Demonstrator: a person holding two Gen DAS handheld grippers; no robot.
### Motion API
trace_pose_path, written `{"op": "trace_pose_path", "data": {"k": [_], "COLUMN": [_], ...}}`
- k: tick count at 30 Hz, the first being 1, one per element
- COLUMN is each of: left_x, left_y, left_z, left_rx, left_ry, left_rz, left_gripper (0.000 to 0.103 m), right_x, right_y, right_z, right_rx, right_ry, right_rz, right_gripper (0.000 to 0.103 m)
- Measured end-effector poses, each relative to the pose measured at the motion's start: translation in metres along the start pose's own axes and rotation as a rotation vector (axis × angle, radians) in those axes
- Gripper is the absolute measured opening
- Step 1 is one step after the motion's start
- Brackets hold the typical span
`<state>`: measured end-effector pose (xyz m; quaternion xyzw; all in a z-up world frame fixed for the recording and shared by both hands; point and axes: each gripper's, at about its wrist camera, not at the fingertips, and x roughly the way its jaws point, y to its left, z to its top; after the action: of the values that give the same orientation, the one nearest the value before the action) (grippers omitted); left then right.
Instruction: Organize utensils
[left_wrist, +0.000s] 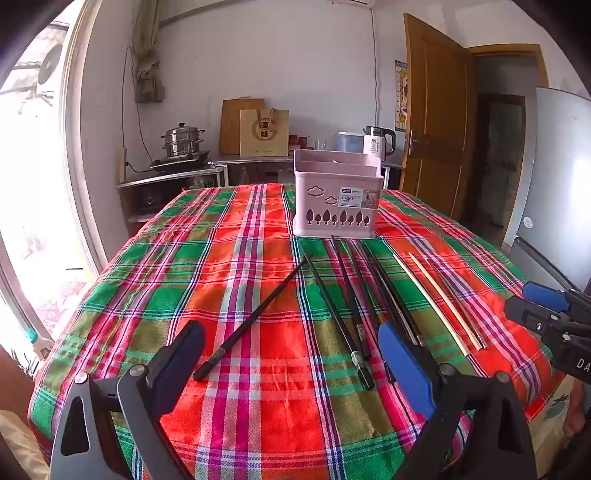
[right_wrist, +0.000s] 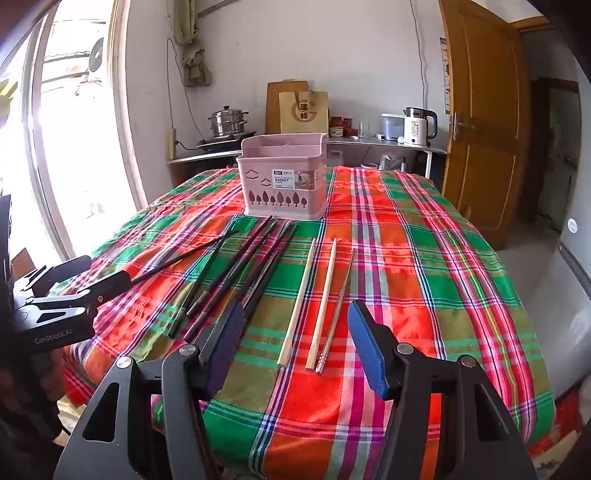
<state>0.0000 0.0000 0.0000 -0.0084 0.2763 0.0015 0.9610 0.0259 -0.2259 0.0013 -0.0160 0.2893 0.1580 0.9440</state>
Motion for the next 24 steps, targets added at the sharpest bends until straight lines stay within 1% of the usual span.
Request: {"op": "trace_pose_path", "data": {"k": [2, 4, 9, 13, 15, 24], "left_x": [0.000, 0.001, -0.003, -0.010, -0.011, -0.013], "left_y": [0.001, 0.001, 0.003, 0.000, 0.002, 0.003], "left_z": [0.000, 0.000, 0.004, 0.008, 0.003, 0.002], "left_rx": [-0.014, -0.010, -0.031, -0.020, -0.025, -0.022], "left_ry": [0.000, 0.001, -0.004, -0.023, -0.033, -0.040], "left_rz": [-0.009, 0.003, -0.036, -0.012, -0.013, -0.009], "left_gripper": [0.095, 0.095, 0.095, 0.095, 0.095, 0.095], "right_x": [0.000, 0.000, -0.006, -0.007, -0.005, -0.005], "right_y": [0.001, 0.002, 0.001, 0.001, 0.004, 0.004], "right_z": [0.000, -0.001, 0.003, 0.004, 0.005, 0.007], "right_rx": [0.001, -0.002, -0.005, -0.010, -0.014, -0.016], "right_ry": [-0.001, 0.000, -0.007, -0.005, -0.006, -0.008], "right_rz": [0.001, 0.002, 0.001, -0.002, -0.006, -0.007], "right_gripper": [0.060, 0.060, 0.060, 0.060, 0.060, 0.060]}}
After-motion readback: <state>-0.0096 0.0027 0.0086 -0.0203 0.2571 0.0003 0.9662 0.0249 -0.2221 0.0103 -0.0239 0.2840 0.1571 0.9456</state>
